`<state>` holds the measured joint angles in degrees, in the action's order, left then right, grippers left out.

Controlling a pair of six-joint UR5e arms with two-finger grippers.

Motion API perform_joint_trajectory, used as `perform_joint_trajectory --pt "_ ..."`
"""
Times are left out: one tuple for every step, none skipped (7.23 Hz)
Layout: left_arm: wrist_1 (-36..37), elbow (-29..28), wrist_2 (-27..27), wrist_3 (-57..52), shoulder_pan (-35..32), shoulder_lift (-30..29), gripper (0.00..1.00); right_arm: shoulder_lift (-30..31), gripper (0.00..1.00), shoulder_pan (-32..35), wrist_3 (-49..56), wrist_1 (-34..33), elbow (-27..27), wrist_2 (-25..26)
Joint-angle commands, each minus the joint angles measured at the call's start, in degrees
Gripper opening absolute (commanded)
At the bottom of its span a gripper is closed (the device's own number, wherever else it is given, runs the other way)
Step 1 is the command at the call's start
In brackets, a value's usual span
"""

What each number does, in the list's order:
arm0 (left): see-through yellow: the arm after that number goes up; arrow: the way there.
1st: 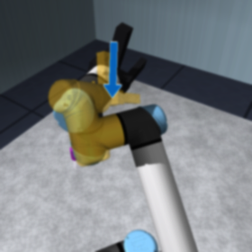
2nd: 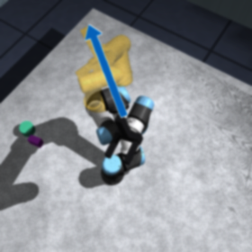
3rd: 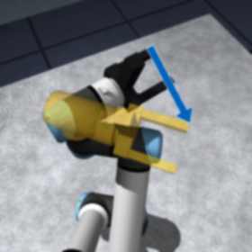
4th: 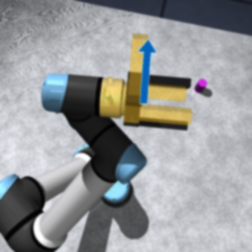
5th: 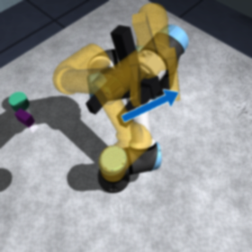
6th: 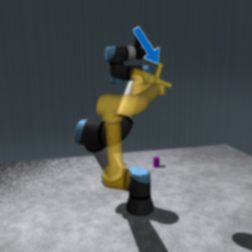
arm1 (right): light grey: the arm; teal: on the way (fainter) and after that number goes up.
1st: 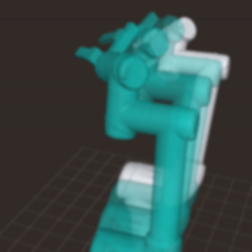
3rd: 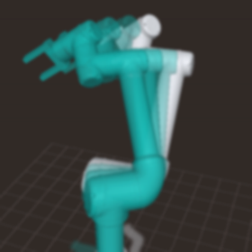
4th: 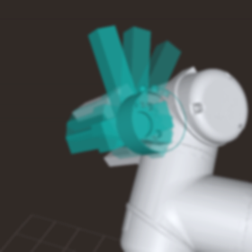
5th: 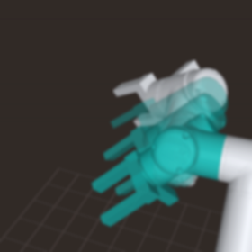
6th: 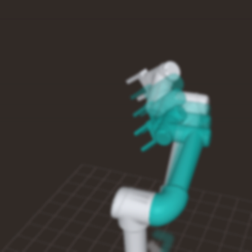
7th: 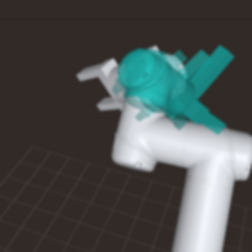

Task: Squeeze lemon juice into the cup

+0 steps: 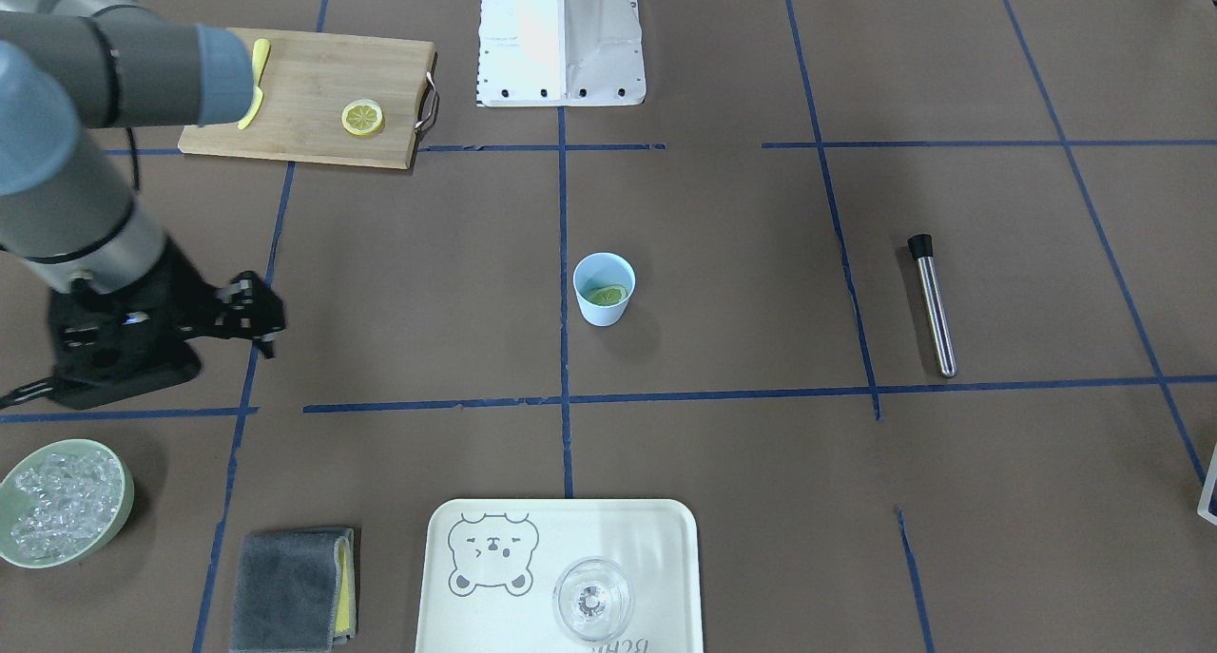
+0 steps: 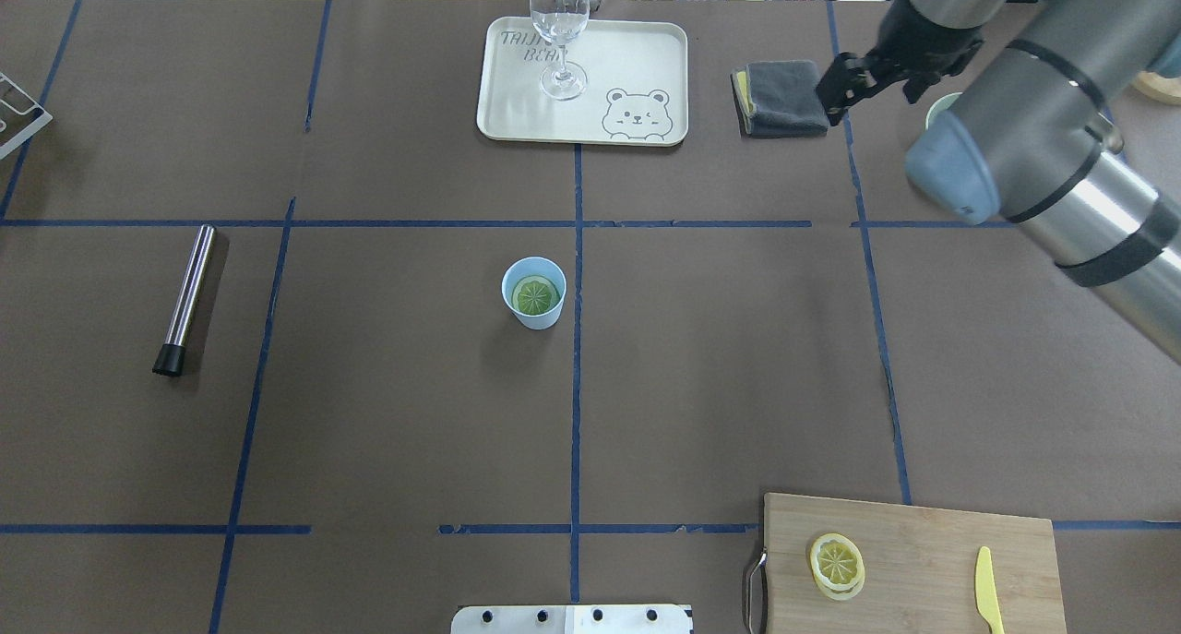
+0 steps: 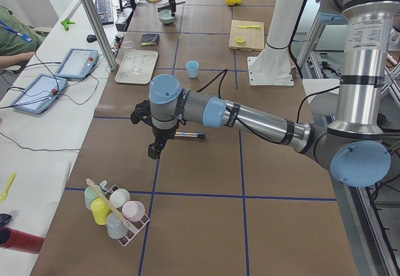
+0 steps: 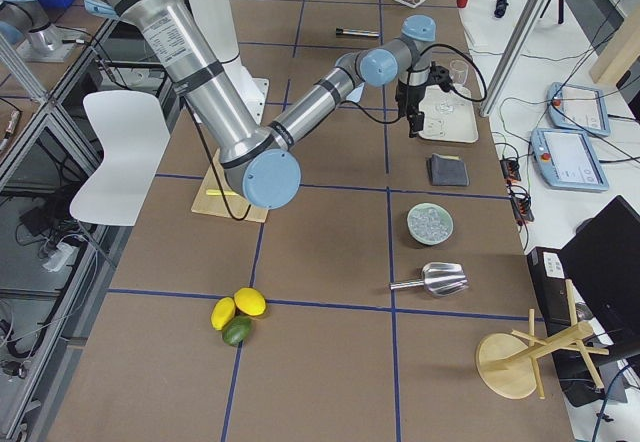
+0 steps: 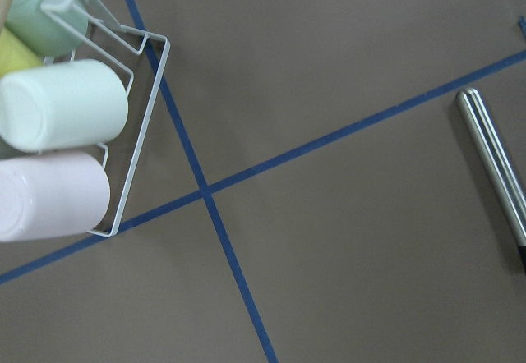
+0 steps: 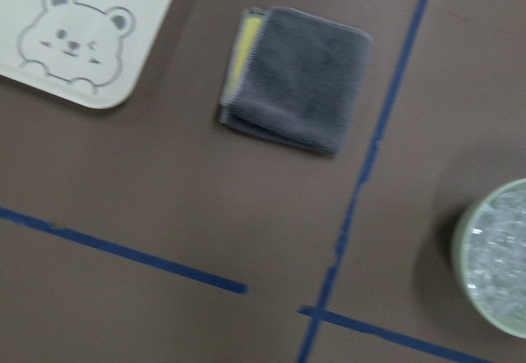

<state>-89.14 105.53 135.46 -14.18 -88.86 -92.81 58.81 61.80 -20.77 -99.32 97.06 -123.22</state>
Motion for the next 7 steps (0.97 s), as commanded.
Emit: perform_joint_trajectory --pt "-8.5 -1.0 0.3 -0.2 0.0 -0.8 1.0 11.5 1.0 12.2 18.7 0.0 0.8 -6.6" --pt "-16.9 -4.8 0.7 -0.1 0.0 -1.0 1.0 18.6 1.0 16.7 22.3 0.5 0.4 -7.9" --pt "-21.0 -5.8 0.8 1.4 0.1 -1.1 1.0 23.9 1.0 21.7 29.2 0.6 -0.4 -7.7" --pt "-21.9 -5.3 0.6 6.7 0.1 -1.2 1.0 26.2 1.0 27.0 37.6 0.5 -1.7 -8.5" --pt "-22.4 -3.9 0.7 8.9 0.9 -1.9 1.0 30.2 1.0 28.3 40.8 0.7 -1.3 -8.0" --pt "-21.4 -4.0 0.1 9.7 9.7 -2.4 1.0 30.8 1.0 29.7 40.5 0.4 -1.7 -7.7" --pt "-21.3 -4.7 -0.5 17.1 11.4 -3.1 1.0 31.8 1.0 30.6 40.7 0.5 -1.6 -7.7"
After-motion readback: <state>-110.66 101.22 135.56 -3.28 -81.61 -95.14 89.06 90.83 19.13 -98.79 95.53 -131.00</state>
